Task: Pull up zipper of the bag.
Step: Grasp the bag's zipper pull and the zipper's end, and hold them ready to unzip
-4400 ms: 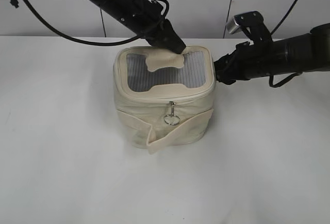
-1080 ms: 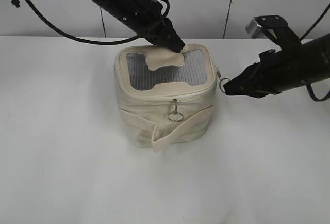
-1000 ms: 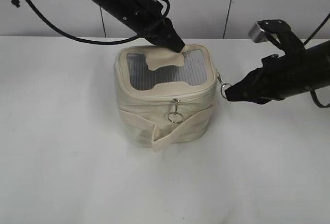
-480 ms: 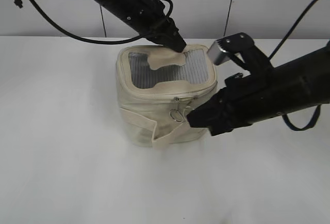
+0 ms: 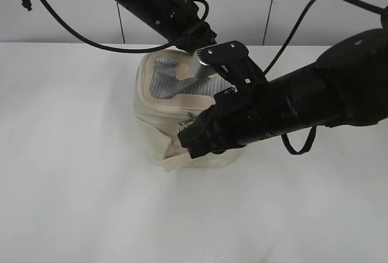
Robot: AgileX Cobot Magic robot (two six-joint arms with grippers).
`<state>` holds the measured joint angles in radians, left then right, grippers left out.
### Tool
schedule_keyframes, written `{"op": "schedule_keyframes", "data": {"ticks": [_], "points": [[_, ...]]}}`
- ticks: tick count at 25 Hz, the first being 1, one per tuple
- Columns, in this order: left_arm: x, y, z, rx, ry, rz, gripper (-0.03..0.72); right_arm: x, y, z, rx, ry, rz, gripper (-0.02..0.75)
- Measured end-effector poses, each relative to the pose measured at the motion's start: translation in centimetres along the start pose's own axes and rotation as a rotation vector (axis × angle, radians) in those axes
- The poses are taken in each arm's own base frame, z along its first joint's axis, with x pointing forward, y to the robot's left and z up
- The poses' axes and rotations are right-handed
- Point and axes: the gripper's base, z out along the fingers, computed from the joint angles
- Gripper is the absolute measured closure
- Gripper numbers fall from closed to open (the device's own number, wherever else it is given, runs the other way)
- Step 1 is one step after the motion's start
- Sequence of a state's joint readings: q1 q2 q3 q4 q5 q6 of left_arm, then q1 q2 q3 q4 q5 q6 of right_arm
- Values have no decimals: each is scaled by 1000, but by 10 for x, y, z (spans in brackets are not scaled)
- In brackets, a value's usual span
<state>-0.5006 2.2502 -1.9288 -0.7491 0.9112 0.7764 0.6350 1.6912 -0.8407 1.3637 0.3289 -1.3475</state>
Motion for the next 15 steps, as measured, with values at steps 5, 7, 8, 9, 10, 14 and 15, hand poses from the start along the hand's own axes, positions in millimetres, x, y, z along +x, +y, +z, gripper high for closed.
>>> {"op": "schedule_keyframes", "data": {"ticks": [5, 7, 8, 9, 10, 14, 15], "points": [[0, 0, 0, 0, -2, -28, 646, -3, -1, 4, 4, -4, 65, 689], [-1, 0, 0, 3, -5, -41, 594, -2, 4, 3, -41, 17, 71, 571], [-1, 0, 0, 4, -8, -49, 549, -1, 6, 2, -59, 32, 62, 508], [-1, 1, -2, 8, -9, -61, 503, 0, 7, 0, -65, 45, 65, 436], [-1, 1, -3, 13, -8, -75, 472, 0, 8, -3, -66, 62, 65, 379], [-3, 0, -17, 3, 9, -114, 442, 4, 10, -17, -41, 151, 87, 302], [-4, -1, -23, -20, 15, -119, 445, 5, 11, -22, -33, 167, 89, 299]]}}
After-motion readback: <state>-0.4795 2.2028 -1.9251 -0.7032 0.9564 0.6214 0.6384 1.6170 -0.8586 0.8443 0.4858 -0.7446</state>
